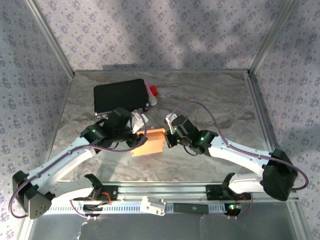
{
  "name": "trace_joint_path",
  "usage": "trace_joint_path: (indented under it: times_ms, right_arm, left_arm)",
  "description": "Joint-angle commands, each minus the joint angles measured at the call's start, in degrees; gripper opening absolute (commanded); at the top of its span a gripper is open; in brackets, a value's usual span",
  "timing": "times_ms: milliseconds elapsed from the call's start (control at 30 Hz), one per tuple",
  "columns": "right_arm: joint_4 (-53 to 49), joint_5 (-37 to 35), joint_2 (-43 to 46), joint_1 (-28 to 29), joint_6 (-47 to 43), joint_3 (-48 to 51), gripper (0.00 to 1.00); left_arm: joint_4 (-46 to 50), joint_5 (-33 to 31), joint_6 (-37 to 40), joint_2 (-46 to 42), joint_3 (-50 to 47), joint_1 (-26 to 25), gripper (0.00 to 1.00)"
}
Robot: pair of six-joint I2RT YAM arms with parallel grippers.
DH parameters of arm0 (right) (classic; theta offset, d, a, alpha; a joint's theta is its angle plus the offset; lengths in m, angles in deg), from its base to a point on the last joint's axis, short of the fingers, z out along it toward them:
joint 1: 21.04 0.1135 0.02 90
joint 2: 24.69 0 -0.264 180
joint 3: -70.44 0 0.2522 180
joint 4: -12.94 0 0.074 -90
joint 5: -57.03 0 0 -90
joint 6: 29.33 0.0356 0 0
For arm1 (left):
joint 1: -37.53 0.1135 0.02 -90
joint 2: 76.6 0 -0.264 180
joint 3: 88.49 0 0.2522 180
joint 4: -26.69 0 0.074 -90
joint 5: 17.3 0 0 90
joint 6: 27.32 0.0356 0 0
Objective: Fold the paper box
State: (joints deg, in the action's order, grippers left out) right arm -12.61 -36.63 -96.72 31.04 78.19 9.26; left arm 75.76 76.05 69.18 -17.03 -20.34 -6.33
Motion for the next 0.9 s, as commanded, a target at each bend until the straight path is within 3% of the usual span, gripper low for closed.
trace_joint_path:
  times_ms: [0,67,167,300,467,633,867]
  right_arm:
    - [-1.2,0.0,0.0,0.2,-0.8,-0.7,0.00]
    - [-1.0,0.0,-0.2,0.3,-0.8,-0.8,0.00]
    - [-1.8,-1.2,-0.6,0.7,-0.9,-1.3,0.00]
    - [-2.3,-2.2,-0.3,0.8,-1.0,-1.1,0.00]
    - [-2.6,-1.7,-0.9,0.7,-1.6,-1.7,0.00]
    - [-3.1,-1.9,-1.9,0.5,-1.4,-2.2,0.00]
    - [-4.0,-2.1,-2.7,0.5,-0.5,-3.3,0.00]
  left_arm:
    - [-1.9,1.6,-1.6,0.6,-1.3,0.6,0.63]
    - [-1.8,3.8,-0.8,3.3,-1.3,0.5,0.63]
    - [-1.4,-0.1,-1.7,6.1,-0.6,0.1,0.62]
    - [-2.7,-3.8,-6.8,2.7,0.0,0.1,0.61]
    - [3.1,-6.2,-11.5,-1.8,0.7,0.1,0.60]
    - [13.3,-6.5,-17.6,-2.2,0.9,0.2,0.56]
    - [16.4,-6.4,-29.0,-7.1,-2.2,-0.3,0.42]
